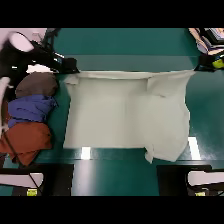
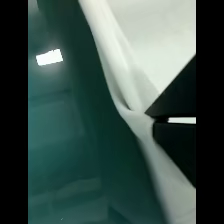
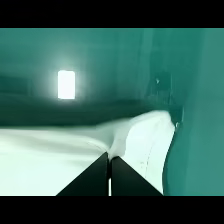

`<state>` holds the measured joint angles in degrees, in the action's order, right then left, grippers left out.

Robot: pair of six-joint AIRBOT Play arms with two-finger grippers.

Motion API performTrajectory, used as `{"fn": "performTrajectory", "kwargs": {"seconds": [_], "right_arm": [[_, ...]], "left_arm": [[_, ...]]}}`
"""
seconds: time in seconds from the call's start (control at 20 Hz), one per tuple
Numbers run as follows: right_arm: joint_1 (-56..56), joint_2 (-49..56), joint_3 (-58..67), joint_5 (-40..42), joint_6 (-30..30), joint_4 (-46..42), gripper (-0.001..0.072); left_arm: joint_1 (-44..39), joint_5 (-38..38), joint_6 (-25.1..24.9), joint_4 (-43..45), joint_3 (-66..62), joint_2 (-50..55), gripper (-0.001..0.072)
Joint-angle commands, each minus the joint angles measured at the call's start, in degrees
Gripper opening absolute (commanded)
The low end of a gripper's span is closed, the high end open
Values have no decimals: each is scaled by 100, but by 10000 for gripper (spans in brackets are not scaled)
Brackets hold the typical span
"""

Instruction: Fold the shirts.

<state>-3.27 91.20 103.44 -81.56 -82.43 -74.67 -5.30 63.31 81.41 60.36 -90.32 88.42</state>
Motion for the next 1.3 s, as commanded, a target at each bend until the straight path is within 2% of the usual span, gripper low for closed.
{"fn": "performTrajectory", "kwargs": {"seconds": [0.0,0.1,0.15,0.3,0.45,0.55,0.7,0.9,1.0,1.05,1.1,1.25], "right_arm": [[28,901,400,540,0,9,11],[57,1158,796,533,52,-11,11],[57,1209,907,452,103,-15,11],[68,1023,586,282,166,-31,10],[131,481,-619,522,166,-57,10],[212,31,-1598,1051,160,-55,10],[295,-461,-2745,1799,116,-31,11],[339,-673,-3381,1805,85,63,25],[317,-702,-3386,1652,87,382,385],[278,-774,-3386,1585,90,496,388],[238,-905,-3386,1502,90,520,387],[24,-1493,-3390,964,186,422,387]], "left_arm": [[4,-1626,2,-205,111,723,24],[4,-2098,-76,-208,94,745,25],[20,-1947,-210,-190,22,745,25],[122,-597,-820,50,-236,732,24],[144,302,-815,680,-74,734,23],[146,251,-817,688,269,734,24],[146,-247,-815,651,826,734,25],[146,-249,-758,654,973,734,32],[149,-20,-470,660,951,726,524],[162,282,-339,704,879,719,567],[223,651,-337,710,796,673,543],[549,1349,-315,721,1014,122,543]]}}
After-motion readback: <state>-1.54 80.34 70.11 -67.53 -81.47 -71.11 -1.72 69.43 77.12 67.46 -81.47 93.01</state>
